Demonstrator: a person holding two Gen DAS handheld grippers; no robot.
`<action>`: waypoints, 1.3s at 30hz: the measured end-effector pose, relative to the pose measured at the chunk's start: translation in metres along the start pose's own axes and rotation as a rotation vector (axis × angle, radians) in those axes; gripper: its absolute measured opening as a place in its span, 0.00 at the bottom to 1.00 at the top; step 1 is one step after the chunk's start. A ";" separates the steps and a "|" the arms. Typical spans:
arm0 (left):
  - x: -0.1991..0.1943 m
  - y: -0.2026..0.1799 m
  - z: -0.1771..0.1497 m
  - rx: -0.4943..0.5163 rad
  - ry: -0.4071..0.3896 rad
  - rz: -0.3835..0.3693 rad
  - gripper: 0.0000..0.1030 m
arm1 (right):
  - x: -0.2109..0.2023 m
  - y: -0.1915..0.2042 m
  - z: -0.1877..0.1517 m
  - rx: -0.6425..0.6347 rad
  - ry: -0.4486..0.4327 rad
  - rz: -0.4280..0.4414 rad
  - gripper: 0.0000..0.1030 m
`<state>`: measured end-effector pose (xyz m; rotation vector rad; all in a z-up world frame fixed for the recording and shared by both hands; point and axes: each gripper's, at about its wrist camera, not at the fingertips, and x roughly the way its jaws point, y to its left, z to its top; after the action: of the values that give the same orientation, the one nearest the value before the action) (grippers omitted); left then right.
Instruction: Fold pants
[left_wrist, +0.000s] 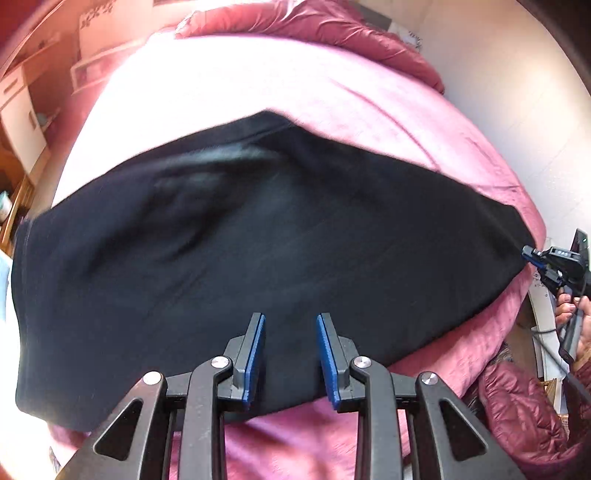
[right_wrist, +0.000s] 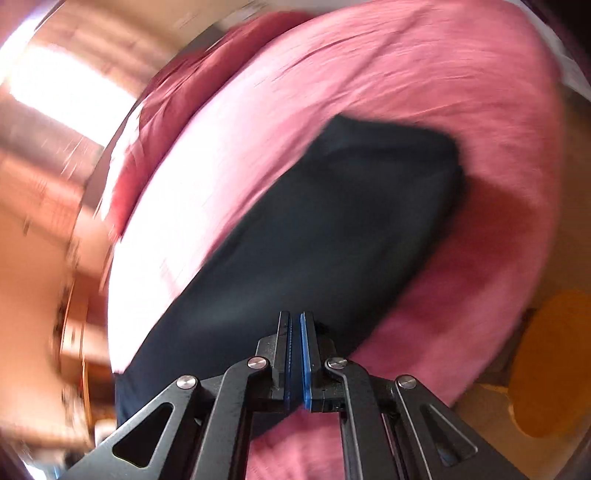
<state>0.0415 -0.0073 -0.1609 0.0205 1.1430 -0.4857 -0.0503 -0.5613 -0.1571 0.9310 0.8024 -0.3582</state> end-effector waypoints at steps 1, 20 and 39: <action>0.000 -0.005 0.005 0.011 -0.014 -0.009 0.28 | -0.005 -0.013 0.006 0.040 -0.021 -0.026 0.15; 0.081 -0.117 0.098 0.195 -0.043 0.070 0.29 | 0.006 -0.068 0.054 0.173 -0.086 -0.191 0.11; 0.077 -0.114 0.082 0.157 -0.110 0.072 0.30 | -0.025 0.026 0.010 -0.176 -0.068 -0.156 0.27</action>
<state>0.0941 -0.1583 -0.1677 0.1683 0.9908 -0.5054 -0.0466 -0.5561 -0.1204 0.6902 0.8328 -0.4452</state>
